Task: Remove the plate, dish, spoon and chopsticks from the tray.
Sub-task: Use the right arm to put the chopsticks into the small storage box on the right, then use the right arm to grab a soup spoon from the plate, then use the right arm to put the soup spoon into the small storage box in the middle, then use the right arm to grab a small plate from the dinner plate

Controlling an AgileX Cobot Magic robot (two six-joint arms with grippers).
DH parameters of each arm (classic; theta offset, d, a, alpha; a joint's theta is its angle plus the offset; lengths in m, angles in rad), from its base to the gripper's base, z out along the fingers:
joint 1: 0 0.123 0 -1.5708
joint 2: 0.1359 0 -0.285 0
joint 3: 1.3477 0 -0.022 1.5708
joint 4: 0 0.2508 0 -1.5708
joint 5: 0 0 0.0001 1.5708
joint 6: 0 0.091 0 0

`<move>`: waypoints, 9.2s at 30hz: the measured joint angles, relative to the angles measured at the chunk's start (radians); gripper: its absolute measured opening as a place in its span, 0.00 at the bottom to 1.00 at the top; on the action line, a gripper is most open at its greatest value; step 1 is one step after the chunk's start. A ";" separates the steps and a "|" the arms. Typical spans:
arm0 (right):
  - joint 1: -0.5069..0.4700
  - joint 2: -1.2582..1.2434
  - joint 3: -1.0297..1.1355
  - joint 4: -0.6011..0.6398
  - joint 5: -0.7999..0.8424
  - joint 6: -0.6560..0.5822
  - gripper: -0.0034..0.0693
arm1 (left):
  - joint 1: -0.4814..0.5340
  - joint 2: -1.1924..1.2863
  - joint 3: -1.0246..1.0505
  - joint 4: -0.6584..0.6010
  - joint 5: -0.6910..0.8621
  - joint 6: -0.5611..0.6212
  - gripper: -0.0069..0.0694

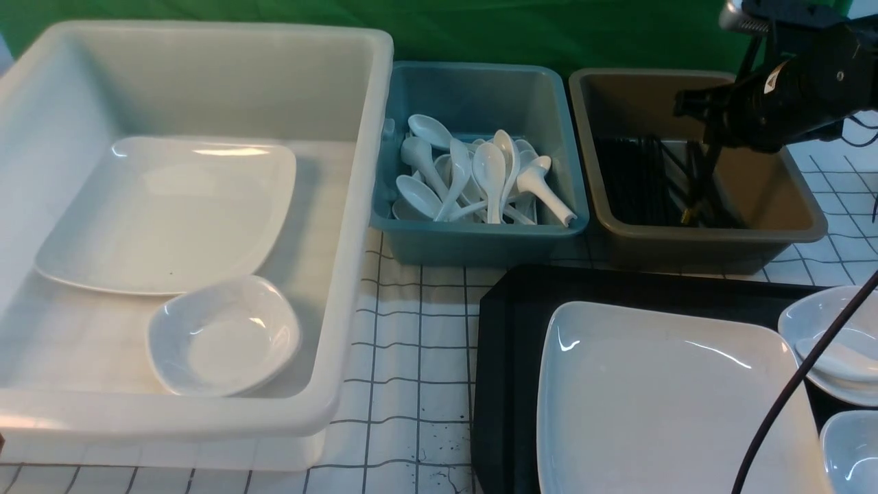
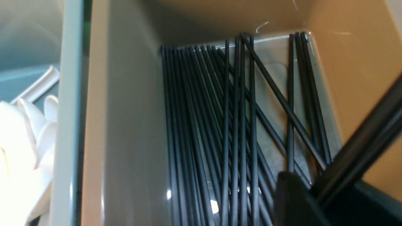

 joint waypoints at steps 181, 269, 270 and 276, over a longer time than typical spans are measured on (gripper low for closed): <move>0.182 -0.381 0.183 0.880 0.376 -0.846 0.28 | 0.000 0.000 0.000 0.000 0.000 0.000 0.10; -0.407 -0.434 0.725 0.418 0.208 -0.450 0.09 | 0.000 0.000 0.000 0.000 0.000 -0.001 0.10; -0.411 -0.430 0.724 0.424 0.202 -0.449 0.09 | 0.000 0.000 0.000 0.000 0.000 -0.001 0.10; -0.505 -0.328 0.720 0.457 0.127 -0.421 0.11 | 0.000 0.000 0.000 0.000 0.000 -0.001 0.10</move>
